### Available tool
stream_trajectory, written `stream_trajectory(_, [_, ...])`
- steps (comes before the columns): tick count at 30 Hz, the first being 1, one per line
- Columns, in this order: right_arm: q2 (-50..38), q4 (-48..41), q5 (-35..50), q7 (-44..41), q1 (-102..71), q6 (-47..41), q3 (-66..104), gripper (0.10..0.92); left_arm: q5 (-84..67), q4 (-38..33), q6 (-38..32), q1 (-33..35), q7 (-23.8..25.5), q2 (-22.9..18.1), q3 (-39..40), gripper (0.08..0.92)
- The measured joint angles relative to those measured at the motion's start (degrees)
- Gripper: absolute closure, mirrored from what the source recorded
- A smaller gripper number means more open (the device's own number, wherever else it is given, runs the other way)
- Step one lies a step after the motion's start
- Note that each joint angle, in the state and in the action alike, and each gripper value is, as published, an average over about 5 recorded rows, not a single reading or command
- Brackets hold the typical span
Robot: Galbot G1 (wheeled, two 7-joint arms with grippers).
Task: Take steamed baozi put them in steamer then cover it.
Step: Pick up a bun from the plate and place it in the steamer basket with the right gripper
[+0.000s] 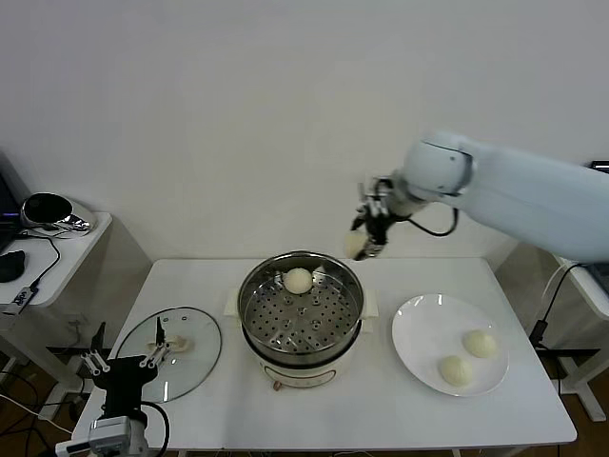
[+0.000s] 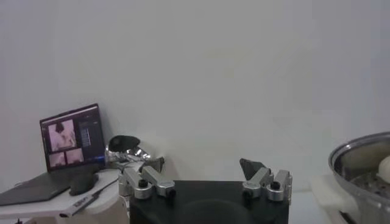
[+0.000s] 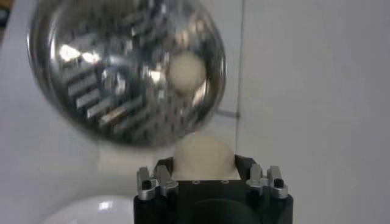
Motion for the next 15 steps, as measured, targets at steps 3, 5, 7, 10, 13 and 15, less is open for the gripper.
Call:
stream_trajectory(3, [4.0, -0.8, 2.8, 1.9, -0.4, -1.8, -0.4, 0.389, 0.1, 0.0, 0.0, -0.2, 0.0, -0.2, -0.2, 0.177])
stream_trajectory(5, [6.5, -1.5, 4.2, 3.0, -1.0, -2.9, -0.6, 0.389, 0.2, 0.0, 0.0, -0.3, 0.0, -0.4, -0.2, 0.177])
stream_trajectory(7, [8.8, -2.4, 5.1, 4.0, -1.8, -3.8, -0.9, 0.389, 0.3, 0.0, 0.0, -0.4, 0.0, -0.5, -0.3, 0.177])
stream_trajectory(10, [11.9, -3.8, 6.0, 5.1, -3.1, -4.9, -1.1, 0.389, 0.4, 0.0, 0.0, -0.5, 0.0, -0.6, -0.4, 0.177])
stream_trajectory(13, [14.5, -5.4, 6.3, 6.0, -4.7, -5.7, -1.3, 0.389, 0.4, 0.0, -0.1, -0.4, -0.1, -0.7, -0.5, 0.177])
stream_trajectory(15, [16.0, -6.5, 6.4, 6.5, -5.7, -6.1, -1.4, 0.389, 0.5, -0.1, -0.1, -0.4, -0.1, -0.8, -0.6, 0.177])
